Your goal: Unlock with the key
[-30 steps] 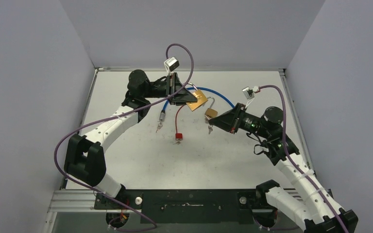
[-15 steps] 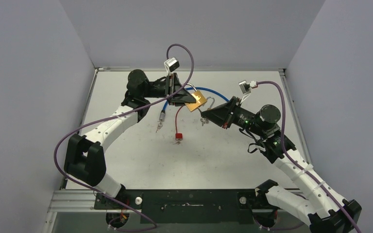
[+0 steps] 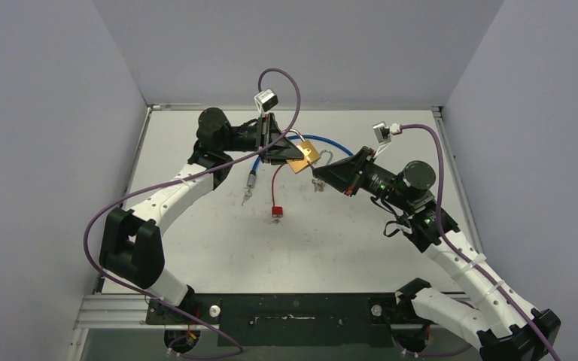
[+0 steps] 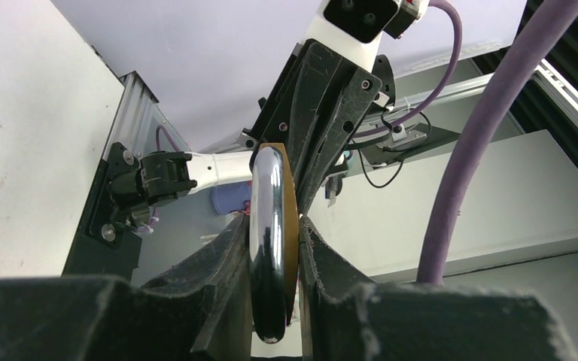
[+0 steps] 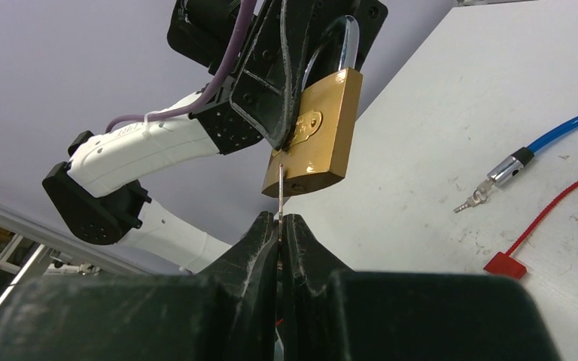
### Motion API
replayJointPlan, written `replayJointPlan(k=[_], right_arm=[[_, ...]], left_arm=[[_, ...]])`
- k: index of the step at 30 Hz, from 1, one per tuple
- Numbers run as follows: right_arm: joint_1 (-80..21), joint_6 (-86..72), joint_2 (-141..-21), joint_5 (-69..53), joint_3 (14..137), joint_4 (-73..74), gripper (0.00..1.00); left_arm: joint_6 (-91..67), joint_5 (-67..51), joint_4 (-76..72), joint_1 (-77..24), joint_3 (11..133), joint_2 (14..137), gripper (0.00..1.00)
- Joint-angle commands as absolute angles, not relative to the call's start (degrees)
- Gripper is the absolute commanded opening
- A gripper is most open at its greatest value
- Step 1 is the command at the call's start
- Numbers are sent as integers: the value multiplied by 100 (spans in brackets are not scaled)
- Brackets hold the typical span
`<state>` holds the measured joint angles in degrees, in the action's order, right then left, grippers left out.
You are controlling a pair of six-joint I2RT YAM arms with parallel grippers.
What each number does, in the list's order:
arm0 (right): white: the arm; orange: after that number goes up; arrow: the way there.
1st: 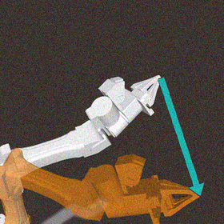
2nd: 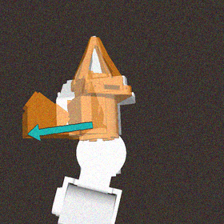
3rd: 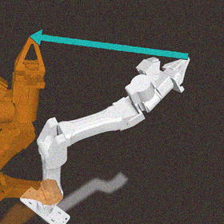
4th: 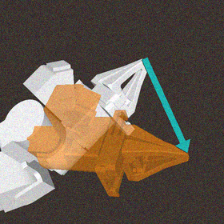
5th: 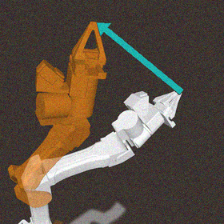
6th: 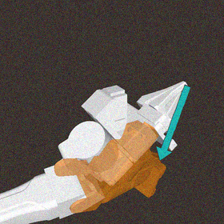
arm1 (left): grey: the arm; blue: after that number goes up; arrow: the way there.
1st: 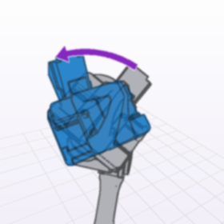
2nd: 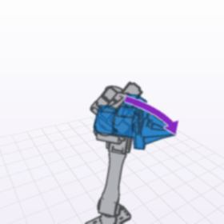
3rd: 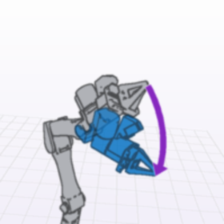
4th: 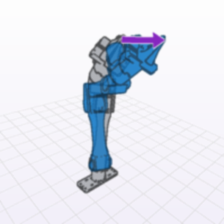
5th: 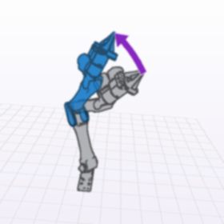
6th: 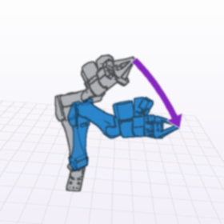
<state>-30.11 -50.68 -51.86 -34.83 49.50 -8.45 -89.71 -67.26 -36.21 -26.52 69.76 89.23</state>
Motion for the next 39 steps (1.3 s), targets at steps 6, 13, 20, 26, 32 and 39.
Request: replayJointPlan(k=[6,13,20,26,32,39], right_arm=[[-3050,-4749,-4972,-3444,5164,-492,0],[-3050,-4720,-5034,-3392,5191,-516,0],[-3050,-4719,-5171,-3431,5320,-754,0],[-3050,-4784,-5312,-3508,5453,-817,0],[-3043,-4921,-5464,-3484,5555,-752,0],[-2737,-5461,-5761,-3767,5717,-376,0]], left_arm=[[-9172,-6384,-4111,-2637,7127,8769,0],[-9178,-6406,-4148,-2637,7111,8746,0],[-9163,-6422,-4283,-2646,7076,8701,0],[-9063,-6442,-4329,-2646,7069,8660,0],[-9003,-6522,-4480,-2654,7053,8583,0],[-8749,-6805,-4790,-2681,6944,8440,0]])
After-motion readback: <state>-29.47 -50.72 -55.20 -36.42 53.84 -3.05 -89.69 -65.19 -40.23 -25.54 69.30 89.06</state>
